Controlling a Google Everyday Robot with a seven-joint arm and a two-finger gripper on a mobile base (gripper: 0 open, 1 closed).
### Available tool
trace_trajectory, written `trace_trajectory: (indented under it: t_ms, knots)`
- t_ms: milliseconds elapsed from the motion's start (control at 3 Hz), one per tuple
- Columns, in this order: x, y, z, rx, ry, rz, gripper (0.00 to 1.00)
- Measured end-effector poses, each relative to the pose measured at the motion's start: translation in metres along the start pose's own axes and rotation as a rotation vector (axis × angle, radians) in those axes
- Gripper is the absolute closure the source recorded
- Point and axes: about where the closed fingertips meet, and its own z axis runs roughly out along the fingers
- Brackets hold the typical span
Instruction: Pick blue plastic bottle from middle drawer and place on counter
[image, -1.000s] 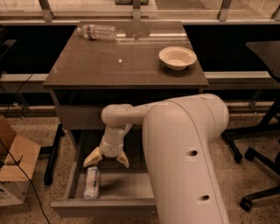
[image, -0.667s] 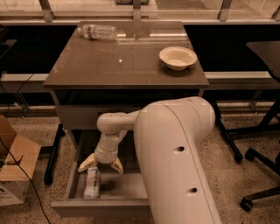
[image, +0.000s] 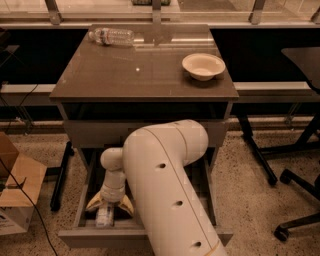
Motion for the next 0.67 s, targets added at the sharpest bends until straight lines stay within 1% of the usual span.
trace_trajectory:
  t_ms: [333,667]
  knots:
    - [-0.0007,-0.0027,0.0047,0.002,0.008,0.028,0.16]
    - [0.0020,-0.0014,-0.0016,0.002,0.007,0.030,0.39]
